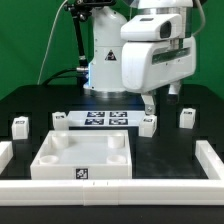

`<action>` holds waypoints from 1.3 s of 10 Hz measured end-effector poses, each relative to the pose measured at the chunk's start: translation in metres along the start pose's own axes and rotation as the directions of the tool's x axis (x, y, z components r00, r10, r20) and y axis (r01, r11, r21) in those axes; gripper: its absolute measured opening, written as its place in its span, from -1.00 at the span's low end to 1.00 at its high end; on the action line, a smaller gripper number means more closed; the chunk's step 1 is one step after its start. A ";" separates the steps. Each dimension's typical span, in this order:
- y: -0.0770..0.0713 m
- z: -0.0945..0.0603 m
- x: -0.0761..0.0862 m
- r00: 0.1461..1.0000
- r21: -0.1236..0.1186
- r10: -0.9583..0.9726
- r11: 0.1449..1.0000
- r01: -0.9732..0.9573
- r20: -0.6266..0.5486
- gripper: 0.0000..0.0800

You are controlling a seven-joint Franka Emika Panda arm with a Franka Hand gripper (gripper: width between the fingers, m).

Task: Assemble one leg

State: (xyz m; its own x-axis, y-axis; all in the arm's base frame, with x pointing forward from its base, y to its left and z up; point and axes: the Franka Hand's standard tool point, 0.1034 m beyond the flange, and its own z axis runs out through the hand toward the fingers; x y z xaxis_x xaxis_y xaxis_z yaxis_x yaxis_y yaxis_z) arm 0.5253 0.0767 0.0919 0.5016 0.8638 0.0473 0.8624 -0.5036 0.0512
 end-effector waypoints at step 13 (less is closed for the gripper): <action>0.001 0.031 -0.080 0.848 0.029 -0.529 0.848 0.529 0.032 0.62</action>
Offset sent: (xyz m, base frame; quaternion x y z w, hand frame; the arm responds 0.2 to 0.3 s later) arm 0.0011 -0.0213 -0.0113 0.0359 -0.0742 -0.2902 0.9534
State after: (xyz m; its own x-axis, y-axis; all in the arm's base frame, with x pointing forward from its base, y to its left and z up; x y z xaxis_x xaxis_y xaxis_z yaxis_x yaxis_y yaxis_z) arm 0.4883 0.0079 0.0569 -0.0293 0.9994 -0.0187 0.9988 0.0300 0.0390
